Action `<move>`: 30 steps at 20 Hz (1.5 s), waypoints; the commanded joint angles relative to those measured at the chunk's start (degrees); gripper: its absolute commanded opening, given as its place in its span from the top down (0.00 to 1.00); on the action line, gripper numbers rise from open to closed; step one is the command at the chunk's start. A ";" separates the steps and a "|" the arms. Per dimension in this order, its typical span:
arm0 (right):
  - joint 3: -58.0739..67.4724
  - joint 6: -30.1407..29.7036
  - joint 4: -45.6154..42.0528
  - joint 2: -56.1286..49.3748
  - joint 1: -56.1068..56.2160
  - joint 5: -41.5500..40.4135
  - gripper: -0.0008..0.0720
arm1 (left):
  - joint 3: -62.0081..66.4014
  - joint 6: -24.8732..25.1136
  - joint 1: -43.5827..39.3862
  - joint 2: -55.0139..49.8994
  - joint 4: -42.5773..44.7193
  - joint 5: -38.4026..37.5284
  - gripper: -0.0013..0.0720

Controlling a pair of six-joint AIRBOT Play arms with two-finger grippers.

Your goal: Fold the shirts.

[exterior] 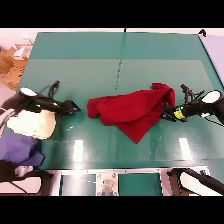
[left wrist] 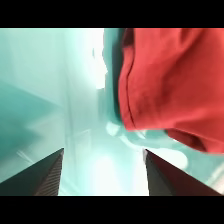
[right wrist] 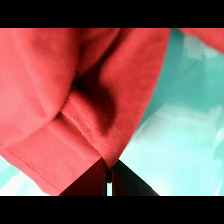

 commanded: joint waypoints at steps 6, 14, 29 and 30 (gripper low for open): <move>-0.39 0.52 -1.53 0.04 -0.13 -1.05 0.97 | -3.45 0.35 -19.17 -1.01 -6.14 21.29 0.29; 1.73 0.57 -2.47 1.64 -3.58 2.21 0.97 | 7.76 -3.15 -8.57 8.63 2.05 11.30 0.94; 3.67 1.20 -4.33 16.92 -15.13 15.15 0.97 | 26.67 -8.33 6.58 15.32 11.54 -8.22 0.94; 1.57 1.18 -4.28 16.92 -15.10 14.75 0.97 | 26.56 -8.92 6.58 14.14 11.67 -9.35 0.94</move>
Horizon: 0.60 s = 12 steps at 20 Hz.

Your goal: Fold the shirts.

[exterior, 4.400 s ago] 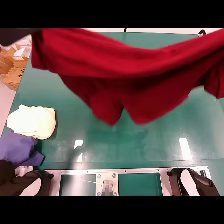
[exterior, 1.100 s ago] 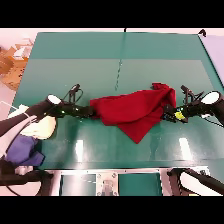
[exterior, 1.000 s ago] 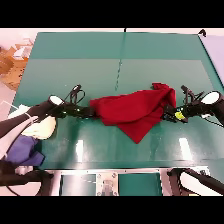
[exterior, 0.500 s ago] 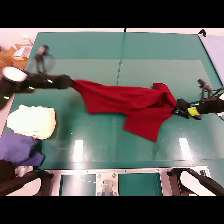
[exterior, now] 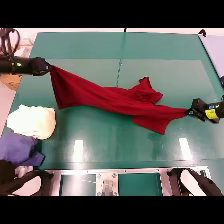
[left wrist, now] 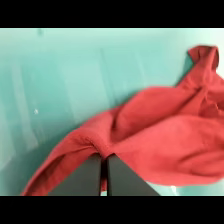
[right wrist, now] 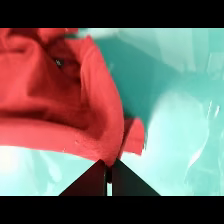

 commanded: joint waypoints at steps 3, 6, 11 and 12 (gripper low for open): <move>-6.84 -0.17 0.31 0.94 -0.11 -2.19 0.97 | -0.33 -1.11 0.35 -4.31 1.01 -4.66 0.94; -6.60 -0.17 2.01 0.94 -0.11 -4.59 0.97 | -0.33 -1.11 0.35 -4.61 1.46 -2.67 0.94; -6.93 -0.17 4.83 0.92 -0.02 -8.02 0.97 | -5.16 -1.01 -0.26 -8.61 1.49 -0.98 0.94; -6.93 -0.17 4.83 0.85 -0.04 -8.52 0.97 | -7.43 -0.63 -0.72 -9.68 1.36 0.59 0.94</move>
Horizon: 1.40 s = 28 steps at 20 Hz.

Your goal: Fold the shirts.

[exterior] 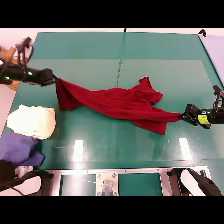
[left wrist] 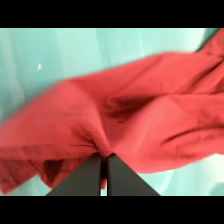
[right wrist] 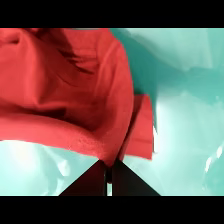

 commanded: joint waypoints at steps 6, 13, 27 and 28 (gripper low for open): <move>-0.33 -0.11 1.07 -0.24 0.09 -3.39 0.97 | -8.85 0.35 -2.23 -8.09 -1.20 6.64 0.39; -0.33 -1.70 1.01 -0.24 0.07 -3.56 0.97 | -1.25 -6.32 5.49 -5.14 6.93 -16.15 0.00; -0.37 -2.01 1.14 -2.73 0.09 -6.64 0.97 | -28.37 1.57 4.42 -2.80 -11.82 8.63 0.00; -0.37 -2.01 1.16 -2.93 0.09 -7.04 0.97 | -28.89 1.51 2.36 -2.84 -12.26 12.17 0.00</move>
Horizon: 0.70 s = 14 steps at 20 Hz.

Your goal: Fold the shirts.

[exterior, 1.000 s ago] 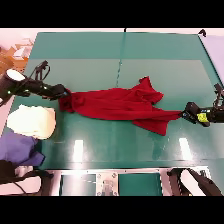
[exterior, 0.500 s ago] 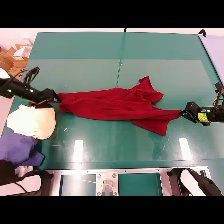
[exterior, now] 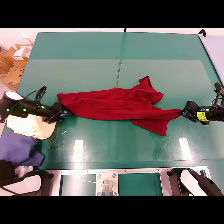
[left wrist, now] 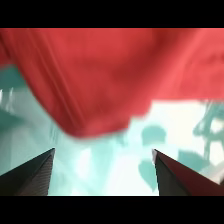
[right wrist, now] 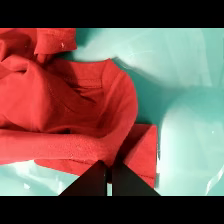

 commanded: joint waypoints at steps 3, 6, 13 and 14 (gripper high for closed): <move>-0.04 0.02 0.04 -0.72 0.02 -2.23 0.97 | -3.87 1.44 -12.11 -0.07 -6.97 20.90 0.00; -0.04 0.00 -0.02 -0.72 0.02 -2.51 0.97 | -3.74 0.66 -18.93 -0.04 -7.41 23.80 0.42; 3.48 -2.14 5.66 0.81 -0.04 -4.24 0.97 | 9.75 1.07 -19.10 2.75 -7.04 6.97 0.94; 6.38 -2.14 6.36 1.90 -0.04 -4.24 0.97 | 13.75 0.48 -19.10 4.55 -7.08 5.62 0.94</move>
